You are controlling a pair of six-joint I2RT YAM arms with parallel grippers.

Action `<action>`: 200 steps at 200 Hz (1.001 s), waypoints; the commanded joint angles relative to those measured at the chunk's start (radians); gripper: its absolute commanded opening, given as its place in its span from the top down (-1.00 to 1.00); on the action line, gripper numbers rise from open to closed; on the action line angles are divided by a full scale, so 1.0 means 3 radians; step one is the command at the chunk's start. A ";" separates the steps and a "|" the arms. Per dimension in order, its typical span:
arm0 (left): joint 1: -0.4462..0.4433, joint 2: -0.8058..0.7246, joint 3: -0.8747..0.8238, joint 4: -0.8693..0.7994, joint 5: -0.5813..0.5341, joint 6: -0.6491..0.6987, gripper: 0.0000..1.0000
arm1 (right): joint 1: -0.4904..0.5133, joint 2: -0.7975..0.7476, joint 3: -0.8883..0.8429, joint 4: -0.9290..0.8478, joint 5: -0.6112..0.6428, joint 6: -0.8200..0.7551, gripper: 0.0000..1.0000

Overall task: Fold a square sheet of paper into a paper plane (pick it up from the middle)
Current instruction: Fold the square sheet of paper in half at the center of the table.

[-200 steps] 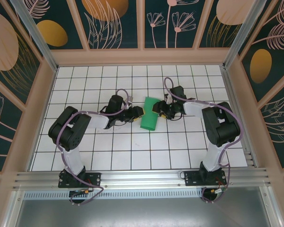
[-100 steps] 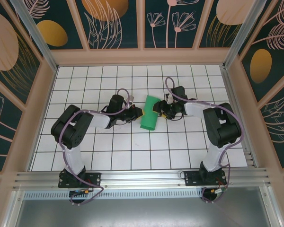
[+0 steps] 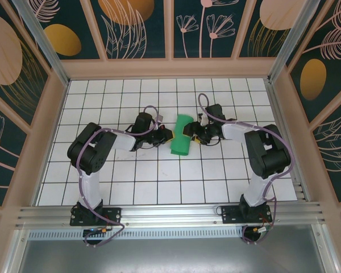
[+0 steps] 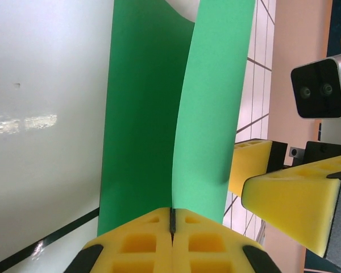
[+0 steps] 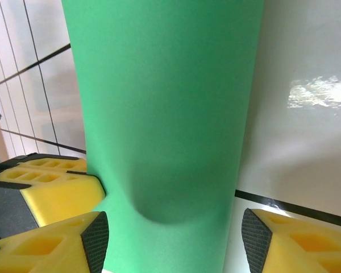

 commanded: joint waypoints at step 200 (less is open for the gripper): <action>-0.0038 -0.0712 0.0058 -0.0924 -0.1633 0.0536 -0.27 | 0.0064 0.0932 0.0567 -0.1142 0.0760 -0.0263 0.02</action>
